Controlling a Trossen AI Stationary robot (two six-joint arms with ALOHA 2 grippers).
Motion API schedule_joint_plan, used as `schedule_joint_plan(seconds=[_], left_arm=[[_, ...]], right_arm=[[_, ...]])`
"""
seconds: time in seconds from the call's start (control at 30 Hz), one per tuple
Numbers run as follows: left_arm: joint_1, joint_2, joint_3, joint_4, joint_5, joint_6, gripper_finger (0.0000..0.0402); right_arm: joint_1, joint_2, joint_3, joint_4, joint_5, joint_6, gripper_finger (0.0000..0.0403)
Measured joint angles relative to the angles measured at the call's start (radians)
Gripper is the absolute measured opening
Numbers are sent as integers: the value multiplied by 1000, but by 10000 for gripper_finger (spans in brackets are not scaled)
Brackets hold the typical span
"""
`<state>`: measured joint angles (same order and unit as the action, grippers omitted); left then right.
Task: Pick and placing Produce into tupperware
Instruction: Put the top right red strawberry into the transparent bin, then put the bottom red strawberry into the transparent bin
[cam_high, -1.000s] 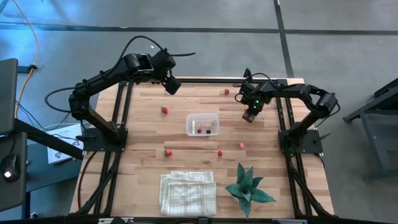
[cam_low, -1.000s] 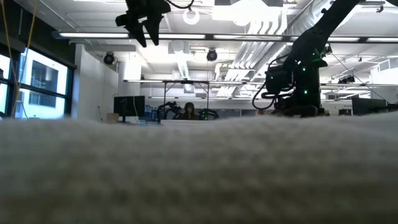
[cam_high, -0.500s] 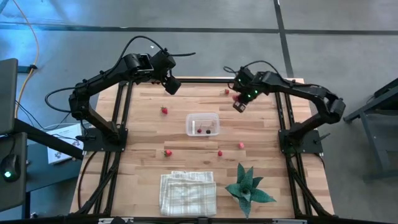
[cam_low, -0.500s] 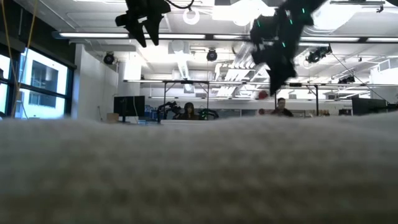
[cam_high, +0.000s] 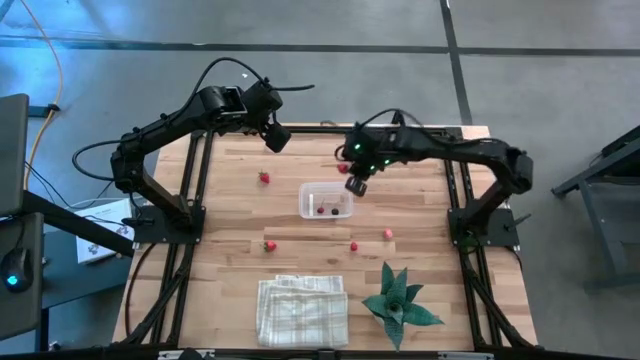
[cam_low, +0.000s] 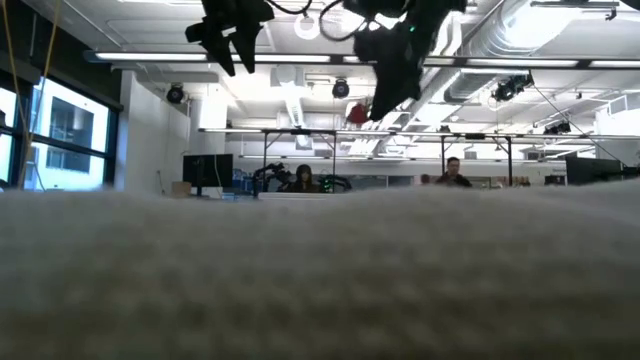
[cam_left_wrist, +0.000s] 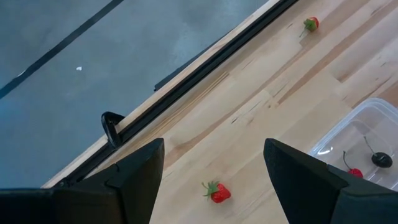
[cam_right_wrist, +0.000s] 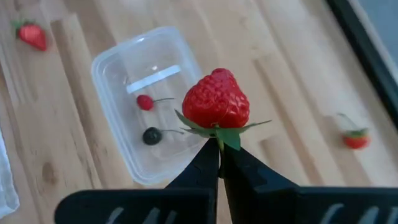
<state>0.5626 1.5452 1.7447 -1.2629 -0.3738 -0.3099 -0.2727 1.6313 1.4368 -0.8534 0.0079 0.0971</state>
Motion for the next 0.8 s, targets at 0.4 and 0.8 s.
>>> schedule_joint_plan(seconds=[0.4, 0.8], left_arm=[[0, 0, -20, -17, 15, -2, 266], [0, 0, -58, -21, 22, -3, 266]], right_arm=[[90, 230, 0, 57, -90, -8, 0], [96, 232, 0, 57, -99, 0, 78]])
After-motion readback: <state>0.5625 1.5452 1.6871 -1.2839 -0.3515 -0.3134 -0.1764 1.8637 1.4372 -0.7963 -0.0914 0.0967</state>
